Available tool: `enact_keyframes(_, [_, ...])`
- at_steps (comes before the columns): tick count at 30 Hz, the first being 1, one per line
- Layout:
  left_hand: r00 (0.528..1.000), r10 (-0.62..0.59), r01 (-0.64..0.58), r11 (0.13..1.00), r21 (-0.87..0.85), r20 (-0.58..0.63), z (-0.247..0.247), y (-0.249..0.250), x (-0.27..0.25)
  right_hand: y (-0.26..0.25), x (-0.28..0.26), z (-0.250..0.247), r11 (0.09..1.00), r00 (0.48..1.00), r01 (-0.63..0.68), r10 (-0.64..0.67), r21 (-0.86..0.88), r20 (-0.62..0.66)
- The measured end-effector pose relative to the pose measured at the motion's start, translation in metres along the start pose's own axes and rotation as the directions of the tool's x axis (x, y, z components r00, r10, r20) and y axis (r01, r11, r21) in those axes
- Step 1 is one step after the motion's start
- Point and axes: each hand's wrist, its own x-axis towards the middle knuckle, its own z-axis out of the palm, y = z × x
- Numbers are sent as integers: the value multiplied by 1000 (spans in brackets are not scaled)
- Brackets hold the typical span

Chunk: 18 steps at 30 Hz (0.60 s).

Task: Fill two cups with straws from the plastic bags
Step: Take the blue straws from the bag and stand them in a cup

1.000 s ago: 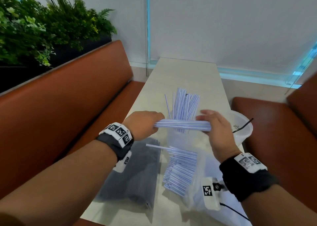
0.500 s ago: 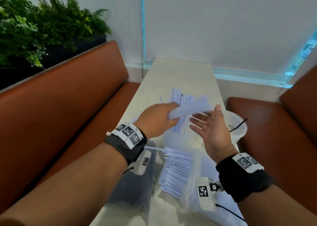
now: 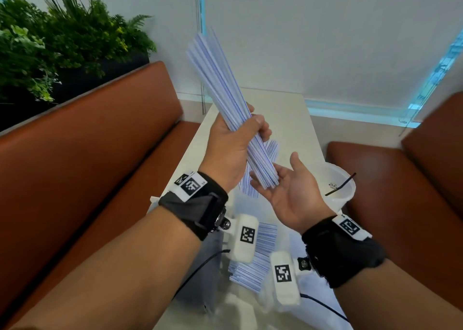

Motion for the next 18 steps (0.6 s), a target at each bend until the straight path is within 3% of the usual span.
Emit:
enact_keyframes(2, [1000,-15,15,1000,13,-13,-2,0,1,1,-1,1,994,998,-7,14,-108,67])
enact_keyframes(4, [999,-29,29,999,41,-15,-5,-3,1,5,-2,3,945,991,104,-73,-310,110])
enact_keyframes(6, [998,-49,51,998,43,-38,-8,-4,2,6,-3,2,755,950,313,-242,-576,199])
enact_keyframes(8, [996,-80,82,994,69,-39,-9,-6,-1,8,-3,2,478,914,405,-237,-780,329])
enact_keyframes(10, [993,-114,116,988,98,-21,-8,-8,-4,11,-1,2,325,922,381,-199,-866,332])
enact_keyframes(14, [994,-101,102,995,22,-38,-12,3,6,15,7,-7,151,929,309,-259,-939,264])
enact_keyframes(16, [997,-81,81,993,80,-13,-13,6,11,18,10,-12,77,927,298,-259,-952,269])
enact_keyframes(18, [999,-37,40,989,146,-25,-16,8,16,18,12,-18,-81,917,281,-272,-956,292])
